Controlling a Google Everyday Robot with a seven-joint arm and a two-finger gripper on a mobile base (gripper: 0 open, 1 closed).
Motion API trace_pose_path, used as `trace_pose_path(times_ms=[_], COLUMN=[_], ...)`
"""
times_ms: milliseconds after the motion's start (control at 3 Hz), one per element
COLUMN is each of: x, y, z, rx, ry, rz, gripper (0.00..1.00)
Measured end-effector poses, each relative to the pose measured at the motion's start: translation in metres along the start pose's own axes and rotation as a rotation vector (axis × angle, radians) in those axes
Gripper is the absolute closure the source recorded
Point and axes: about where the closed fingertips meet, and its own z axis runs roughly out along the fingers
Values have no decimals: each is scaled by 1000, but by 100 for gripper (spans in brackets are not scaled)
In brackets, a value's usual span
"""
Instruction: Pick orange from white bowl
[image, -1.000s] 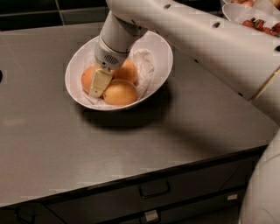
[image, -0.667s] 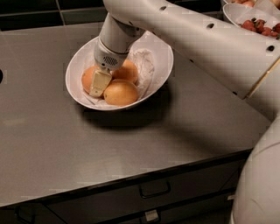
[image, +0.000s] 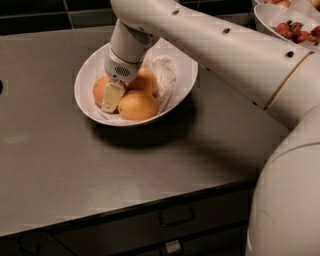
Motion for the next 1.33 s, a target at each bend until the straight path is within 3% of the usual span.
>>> trace_pose_path(times_ms=[1000,1333], x=[-3,-8], y=[1,4], z=[-9,-26], rx=[21,65], ry=[1,10], rz=[0,0], gripper=[99,100])
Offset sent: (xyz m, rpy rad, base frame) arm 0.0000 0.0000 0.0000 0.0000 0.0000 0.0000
